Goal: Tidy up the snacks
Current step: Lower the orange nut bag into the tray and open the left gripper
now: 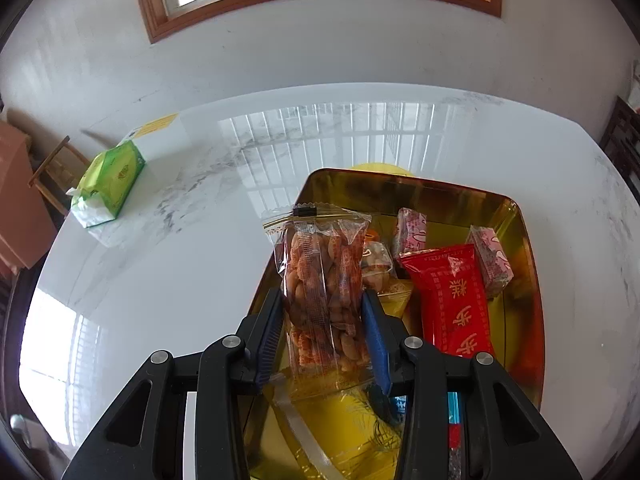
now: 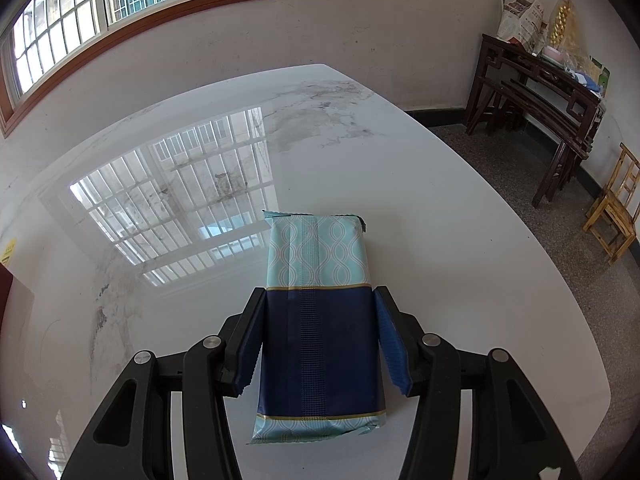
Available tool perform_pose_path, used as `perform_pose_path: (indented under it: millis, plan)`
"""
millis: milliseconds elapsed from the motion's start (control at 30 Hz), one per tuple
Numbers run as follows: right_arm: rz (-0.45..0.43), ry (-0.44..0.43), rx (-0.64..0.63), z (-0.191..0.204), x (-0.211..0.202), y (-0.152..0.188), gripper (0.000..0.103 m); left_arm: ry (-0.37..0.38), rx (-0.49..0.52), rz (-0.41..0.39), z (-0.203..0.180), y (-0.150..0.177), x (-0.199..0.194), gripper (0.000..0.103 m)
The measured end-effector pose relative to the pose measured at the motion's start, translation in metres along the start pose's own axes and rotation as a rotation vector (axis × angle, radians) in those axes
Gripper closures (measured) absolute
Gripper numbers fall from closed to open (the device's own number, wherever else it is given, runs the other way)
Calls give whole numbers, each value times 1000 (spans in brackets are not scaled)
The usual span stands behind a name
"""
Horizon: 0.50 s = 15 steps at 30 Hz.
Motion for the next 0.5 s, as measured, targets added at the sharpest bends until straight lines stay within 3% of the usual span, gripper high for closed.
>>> perform_pose_path:
  millis: [500]
  plan:
    - [0, 0, 0, 0, 0, 0, 52, -9, 34, -3, -4, -2, 9, 62]
Point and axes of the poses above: each gripper's, at about its wrist camera, not at the fingertips, and x roughly the way its jaws point, z to its left, y to its underside, the point moved 1 cm from there along x, roughly the way its jaws point, and after that the axes turned 2 degrees about y, right-handed, at the moved point
